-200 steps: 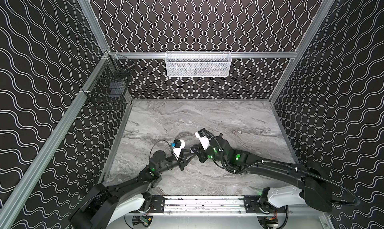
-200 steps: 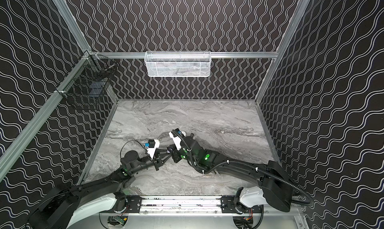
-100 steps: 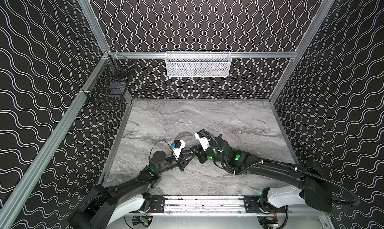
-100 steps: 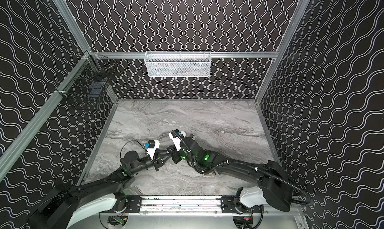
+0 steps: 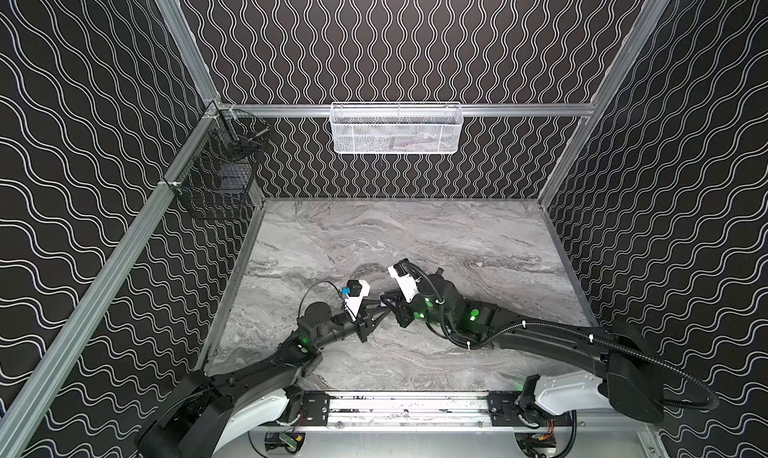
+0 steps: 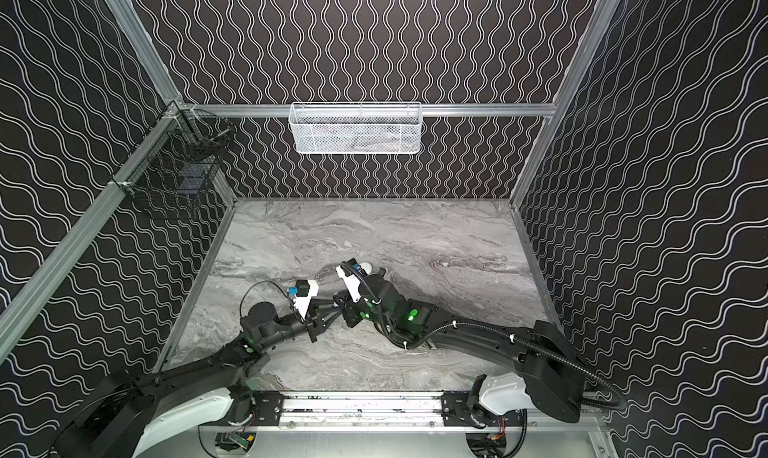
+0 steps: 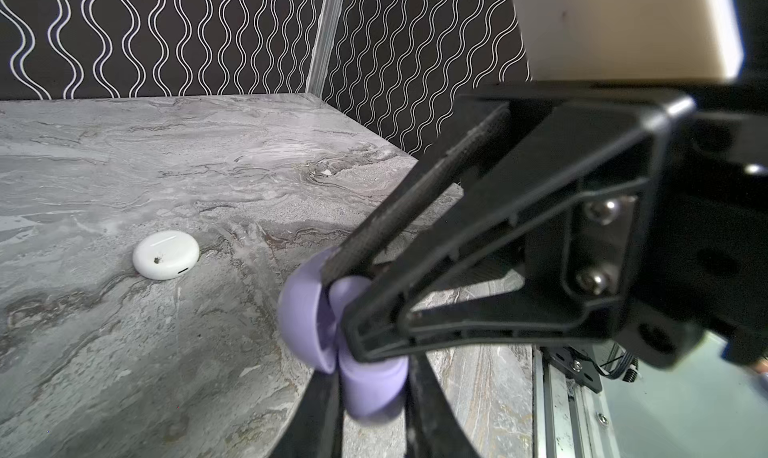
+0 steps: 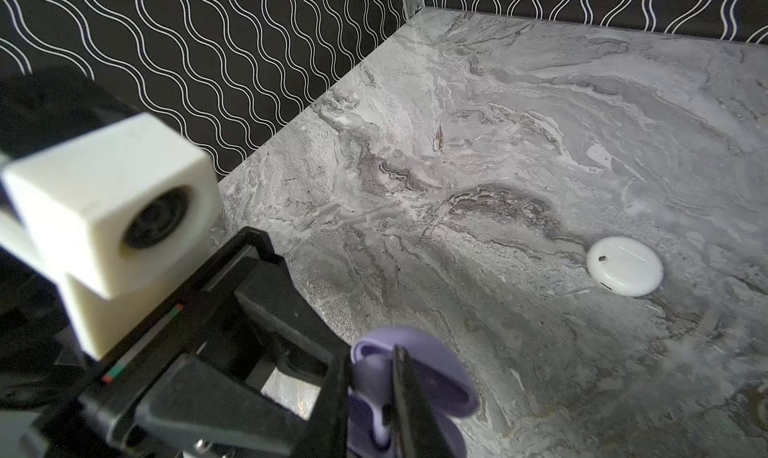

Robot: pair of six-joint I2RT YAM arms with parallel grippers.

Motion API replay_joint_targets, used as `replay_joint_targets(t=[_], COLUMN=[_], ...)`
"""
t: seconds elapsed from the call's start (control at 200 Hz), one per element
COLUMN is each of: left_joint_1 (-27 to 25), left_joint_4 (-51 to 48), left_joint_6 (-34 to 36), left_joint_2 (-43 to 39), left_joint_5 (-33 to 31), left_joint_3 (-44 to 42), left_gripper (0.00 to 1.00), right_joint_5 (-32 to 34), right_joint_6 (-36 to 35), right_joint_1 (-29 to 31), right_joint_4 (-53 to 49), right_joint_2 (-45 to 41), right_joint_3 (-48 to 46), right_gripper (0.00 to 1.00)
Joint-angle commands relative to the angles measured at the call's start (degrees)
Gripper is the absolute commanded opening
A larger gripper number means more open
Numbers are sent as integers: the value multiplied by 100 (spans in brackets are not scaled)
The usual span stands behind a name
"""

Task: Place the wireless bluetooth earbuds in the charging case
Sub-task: 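Lower the earbud into the empty case slot with the right gripper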

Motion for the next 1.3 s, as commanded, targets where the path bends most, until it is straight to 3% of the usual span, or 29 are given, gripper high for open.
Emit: replay_joint_targets(t=[0.0,0.536,1.296], left_joint_1=[12,11,11], left_joint_4=[288,246,317], left_joint_6=[39,83,100], left_joint_2=[-55,-218,-136], left_joint_5=[-203,-249,-104], left_joint_3=[-10,-56,-29], left_gripper=[0,0,0], right_joint_5=[41,321,374], right_joint_6=[-50,-111,-182], right_joint_1=[26,44,44], right_joint_4=[-247,-358,-417], right_joint_2=[12,-50,-68], right_joint_3=[43,43,183], right_gripper=[15,23,25])
